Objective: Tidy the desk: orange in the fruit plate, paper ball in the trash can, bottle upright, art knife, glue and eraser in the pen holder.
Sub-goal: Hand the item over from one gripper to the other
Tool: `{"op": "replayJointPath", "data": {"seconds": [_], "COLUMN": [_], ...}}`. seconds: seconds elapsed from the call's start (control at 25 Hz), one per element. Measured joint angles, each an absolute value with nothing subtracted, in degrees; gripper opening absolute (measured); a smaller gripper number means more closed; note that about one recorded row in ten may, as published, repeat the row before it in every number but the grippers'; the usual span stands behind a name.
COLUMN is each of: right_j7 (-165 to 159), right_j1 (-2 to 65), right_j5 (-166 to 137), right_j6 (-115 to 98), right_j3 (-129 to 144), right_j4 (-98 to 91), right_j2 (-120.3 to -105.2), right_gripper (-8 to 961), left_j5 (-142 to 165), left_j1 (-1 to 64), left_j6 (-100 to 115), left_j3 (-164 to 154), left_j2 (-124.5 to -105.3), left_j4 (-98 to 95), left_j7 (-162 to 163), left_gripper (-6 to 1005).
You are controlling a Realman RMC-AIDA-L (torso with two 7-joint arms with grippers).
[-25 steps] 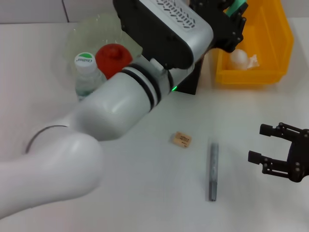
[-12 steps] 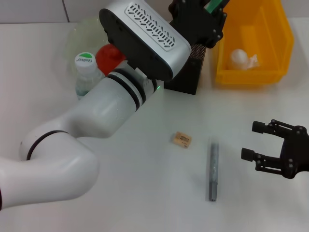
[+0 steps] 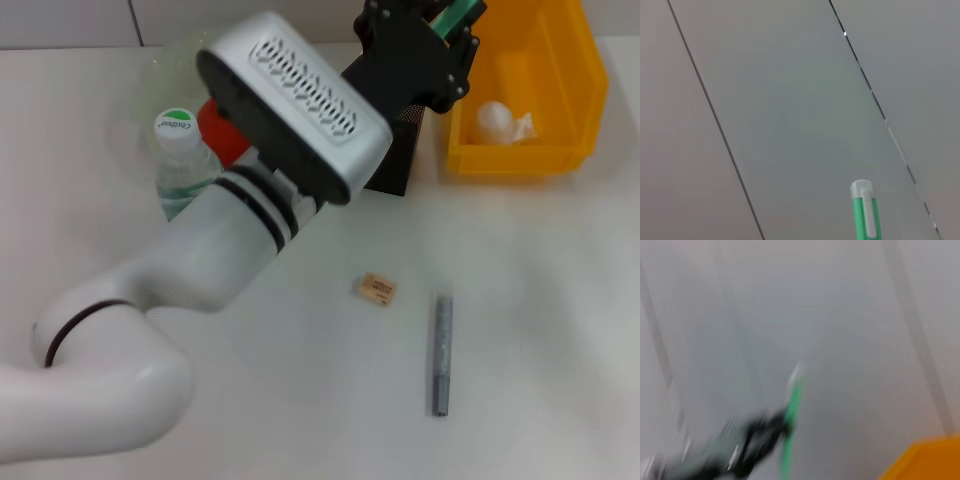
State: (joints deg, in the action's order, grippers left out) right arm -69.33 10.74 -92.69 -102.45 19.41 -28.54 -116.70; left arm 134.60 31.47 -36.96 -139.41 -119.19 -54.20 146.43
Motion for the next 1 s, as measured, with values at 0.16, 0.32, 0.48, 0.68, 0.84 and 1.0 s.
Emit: {"op": "replayJointPath", "data": {"seconds": [0.16,0.32,0.48,0.68,0.84,1.0], "right_j7": [-70.88,-70.44,-67.00,-65.11,-64.27,-64.05], "right_j1": [10.80,12.33,14.38,16.98,18.45,19.64], "right_j5": [-92.09,-92.14,-92.46,-92.48,-92.47,-92.56], "right_j6": [-110.85,-115.70,-117.06,-116.24,-114.40,-112.36], "right_j3": [10.31,9.20,9.92,10.53,10.64,12.49], "right_j4": [-23.88,-23.90,-23.84,-21.15,-19.87,-19.15], "right_j2": [-115.57,-116.95,-118.81,-119.03,-119.13,-119.06], "right_gripper": [786,785,785,785,785,785], "left_j5": [141.78,146.84,147.21,147.69,148.90,148.94], "left_j1": [28.55,27.37,27.46,27.32,27.19,27.18], "left_j6": [-40.38,-41.28,-41.46,-42.27,-44.41,-44.92], "left_j3": [-140.02,-141.56,-142.93,-143.77,-145.20,-145.56], "left_j2": [-119.01,-119.09,-119.12,-119.15,-119.17,-119.18], "left_j4": [-54.97,-54.96,-54.37,-53.38,-52.16,-52.01], "left_j7": [150.81,153.05,152.80,152.64,152.56,152.56], "left_gripper": [239,242,244,248,251,253]}}
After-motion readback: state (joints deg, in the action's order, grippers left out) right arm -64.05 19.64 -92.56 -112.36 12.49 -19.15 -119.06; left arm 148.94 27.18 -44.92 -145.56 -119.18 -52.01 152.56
